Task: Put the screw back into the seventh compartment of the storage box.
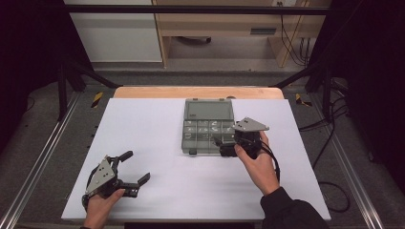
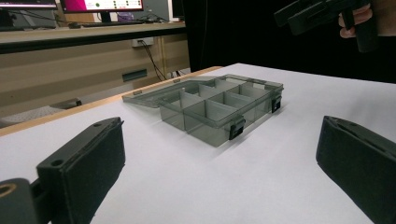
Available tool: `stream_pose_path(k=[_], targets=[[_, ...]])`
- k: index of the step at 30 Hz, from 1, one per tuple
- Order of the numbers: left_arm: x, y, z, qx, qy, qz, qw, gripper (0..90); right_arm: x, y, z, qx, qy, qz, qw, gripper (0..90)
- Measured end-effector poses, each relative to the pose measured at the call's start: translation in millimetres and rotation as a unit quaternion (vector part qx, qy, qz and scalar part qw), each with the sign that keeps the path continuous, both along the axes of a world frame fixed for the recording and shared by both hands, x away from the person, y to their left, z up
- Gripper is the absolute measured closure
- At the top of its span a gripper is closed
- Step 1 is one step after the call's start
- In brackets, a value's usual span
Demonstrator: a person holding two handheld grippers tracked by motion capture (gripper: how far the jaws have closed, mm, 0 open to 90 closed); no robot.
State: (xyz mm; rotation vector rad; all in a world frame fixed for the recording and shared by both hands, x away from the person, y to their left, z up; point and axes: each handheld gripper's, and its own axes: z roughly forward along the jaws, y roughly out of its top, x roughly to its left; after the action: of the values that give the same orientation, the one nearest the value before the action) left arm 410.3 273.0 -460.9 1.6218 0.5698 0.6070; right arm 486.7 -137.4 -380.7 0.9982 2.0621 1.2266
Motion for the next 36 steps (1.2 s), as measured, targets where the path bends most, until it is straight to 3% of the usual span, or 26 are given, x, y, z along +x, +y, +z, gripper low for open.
stream_pose_path(k=[19, 36], targets=[[-0.2, 0.8, 0.2, 0.0, -0.001, 0.001, 1.0, 1.2, -16.3, -21.4, 3.5, 0.008, -0.018, -0.005, 0.9998, 4.6], [-0.3, 3.2, 0.6, 0.0, -0.002, 0.004, 1.0, 1.2, -28.6, -48.0, -7.1, 0.019, -0.041, -0.025, 0.9987, 4.5]])
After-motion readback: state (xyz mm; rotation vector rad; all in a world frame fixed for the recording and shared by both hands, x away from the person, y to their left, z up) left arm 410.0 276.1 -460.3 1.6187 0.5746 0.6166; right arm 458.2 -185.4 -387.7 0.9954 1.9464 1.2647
